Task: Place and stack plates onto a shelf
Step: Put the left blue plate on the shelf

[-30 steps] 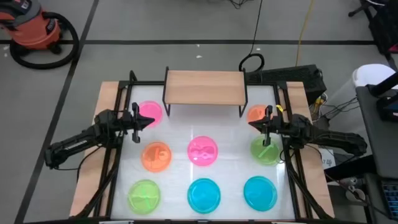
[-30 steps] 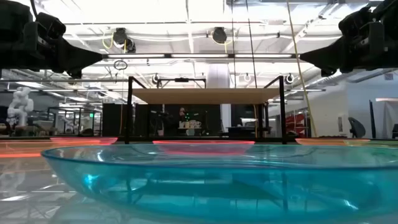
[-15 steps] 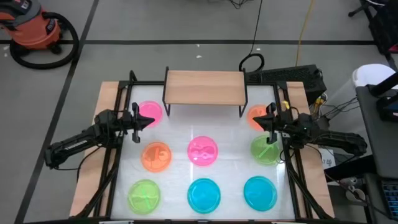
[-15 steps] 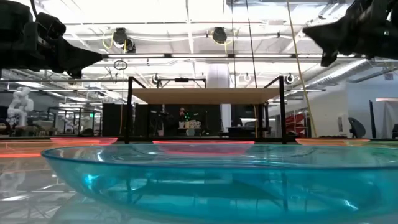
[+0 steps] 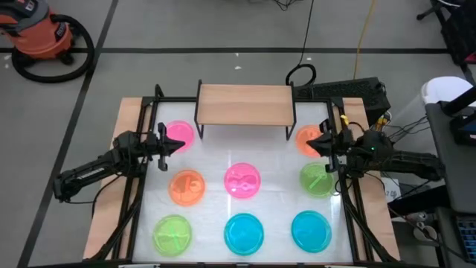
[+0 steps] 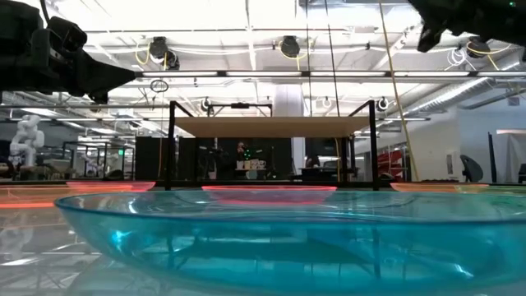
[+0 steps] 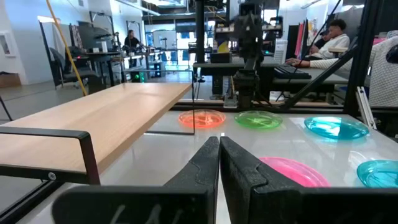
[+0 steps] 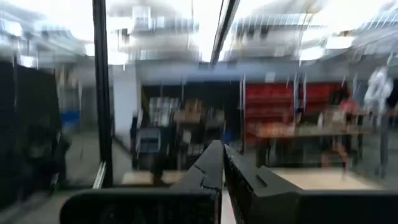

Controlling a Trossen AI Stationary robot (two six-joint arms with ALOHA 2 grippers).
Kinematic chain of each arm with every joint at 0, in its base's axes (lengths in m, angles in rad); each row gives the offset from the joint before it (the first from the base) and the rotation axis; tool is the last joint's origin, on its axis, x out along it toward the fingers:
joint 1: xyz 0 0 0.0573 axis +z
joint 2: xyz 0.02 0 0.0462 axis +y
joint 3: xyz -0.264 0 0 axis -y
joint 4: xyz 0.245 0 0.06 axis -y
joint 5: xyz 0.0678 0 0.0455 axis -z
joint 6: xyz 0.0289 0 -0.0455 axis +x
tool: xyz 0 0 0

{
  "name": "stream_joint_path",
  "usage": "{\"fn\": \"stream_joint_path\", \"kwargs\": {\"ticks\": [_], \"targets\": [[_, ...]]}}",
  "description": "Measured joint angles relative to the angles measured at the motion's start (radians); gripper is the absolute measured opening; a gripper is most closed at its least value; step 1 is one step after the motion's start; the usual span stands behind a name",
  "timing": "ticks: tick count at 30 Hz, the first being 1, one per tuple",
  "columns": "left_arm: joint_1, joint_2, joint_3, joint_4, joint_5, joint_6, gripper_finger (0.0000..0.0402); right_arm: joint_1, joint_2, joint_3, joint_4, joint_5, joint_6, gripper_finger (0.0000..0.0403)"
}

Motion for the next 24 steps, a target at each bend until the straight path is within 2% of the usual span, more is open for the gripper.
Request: {"fn": "stream_joint_path", "kwargs": {"ticks": [4,17,20,24], "targets": [[0.0,0.0,0.0,0.0,0.0,0.0,0.0021,0.073,0.151,0.096,-0.058,0.035,-0.063,0.0],[0.0,0.0,0.0,-0.001,0.0,0.0,0.0021,0.47,0.666,0.315,-0.103,0.406,-0.407,0.0],[0.0,0.0,0.0,-0.001,0.0,0.0,0.0021,0.55,0.747,0.328,-0.084,0.449,-0.414,0.0003],[0.0,0.0,0.0,-0.001,0.0,0.0,0.0021,0.635,0.857,0.328,-0.044,0.447,-0.409,0.0023]]}}
